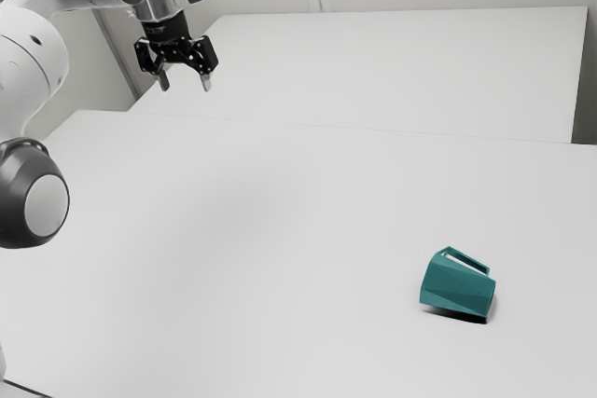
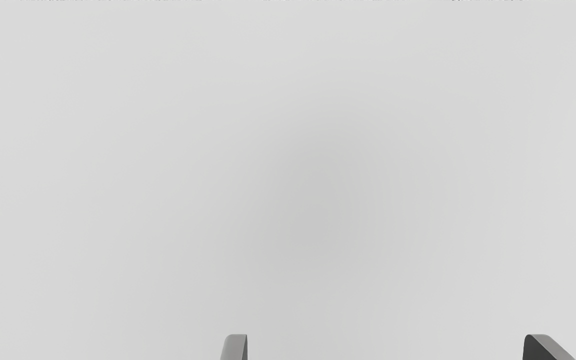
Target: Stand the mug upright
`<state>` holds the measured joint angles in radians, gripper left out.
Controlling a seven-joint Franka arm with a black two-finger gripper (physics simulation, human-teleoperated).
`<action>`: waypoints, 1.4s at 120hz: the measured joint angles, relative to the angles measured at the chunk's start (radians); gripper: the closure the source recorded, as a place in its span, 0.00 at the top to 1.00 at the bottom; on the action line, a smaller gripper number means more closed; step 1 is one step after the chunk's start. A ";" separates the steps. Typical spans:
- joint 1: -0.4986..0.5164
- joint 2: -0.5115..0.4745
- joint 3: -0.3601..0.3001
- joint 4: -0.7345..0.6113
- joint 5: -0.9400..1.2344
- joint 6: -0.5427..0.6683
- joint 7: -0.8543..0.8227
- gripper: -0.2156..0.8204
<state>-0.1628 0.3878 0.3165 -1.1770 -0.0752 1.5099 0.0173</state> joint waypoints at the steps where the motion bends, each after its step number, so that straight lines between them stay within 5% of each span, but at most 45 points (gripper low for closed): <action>1: 0.000 0.000 0.000 0.000 0.000 0.000 0.000 0.79; 32: -0.014 -0.041 -0.021 -0.051 -0.015 0.010 -0.003 0.79; 71: -0.100 -0.277 -0.042 -0.575 -0.348 0.281 0.002 0.79; 87: -0.142 -0.303 -0.045 -0.710 -0.505 0.380 0.028 0.79; 168: -0.301 -0.330 -0.150 -0.976 -0.867 0.591 0.351 0.79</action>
<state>-0.4636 0.0575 0.1668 -2.1529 -0.9425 2.1006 0.3682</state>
